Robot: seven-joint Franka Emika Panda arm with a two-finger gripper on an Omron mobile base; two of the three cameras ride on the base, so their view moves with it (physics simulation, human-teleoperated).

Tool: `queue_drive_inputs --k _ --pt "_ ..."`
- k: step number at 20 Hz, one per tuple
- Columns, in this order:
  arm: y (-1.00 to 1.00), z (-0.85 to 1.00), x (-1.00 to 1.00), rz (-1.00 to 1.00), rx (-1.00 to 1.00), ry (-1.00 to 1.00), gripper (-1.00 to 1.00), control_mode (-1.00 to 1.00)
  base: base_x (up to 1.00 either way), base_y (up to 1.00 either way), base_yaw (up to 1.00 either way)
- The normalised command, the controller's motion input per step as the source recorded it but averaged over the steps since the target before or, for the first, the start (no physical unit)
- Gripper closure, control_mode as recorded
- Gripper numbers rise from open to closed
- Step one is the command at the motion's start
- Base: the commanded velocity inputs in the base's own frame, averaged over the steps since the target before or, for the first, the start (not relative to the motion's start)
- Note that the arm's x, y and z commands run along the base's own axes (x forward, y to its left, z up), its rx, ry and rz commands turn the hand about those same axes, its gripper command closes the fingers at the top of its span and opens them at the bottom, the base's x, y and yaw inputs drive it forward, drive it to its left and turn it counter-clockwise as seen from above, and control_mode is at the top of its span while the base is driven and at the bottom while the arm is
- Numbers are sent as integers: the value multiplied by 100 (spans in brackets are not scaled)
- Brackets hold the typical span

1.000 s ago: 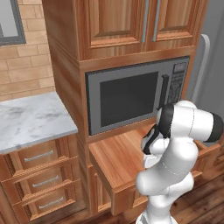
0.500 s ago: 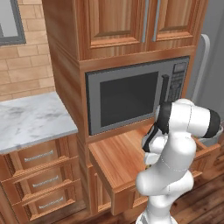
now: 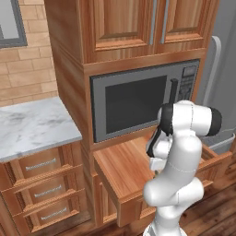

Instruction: Restock the sink supplies by placing the sponge and soap dispenser on the counter and next to the sink. Make sure the soap dispenser is upright.

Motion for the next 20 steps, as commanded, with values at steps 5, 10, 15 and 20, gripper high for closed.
queue_drive_inputs --k 5,10,15,20 --pt "13 -20 -26 -6 -1 0 -100 -100 0 0 0" --pt "9 -1 -23 -11 0 0 -100 -100 0 0 0" --pt "7 0 0 -5 0 0 -100 -100 0 0 0" --pt "21 0 17 -4 -1 3 -100 -100 0 0 0"
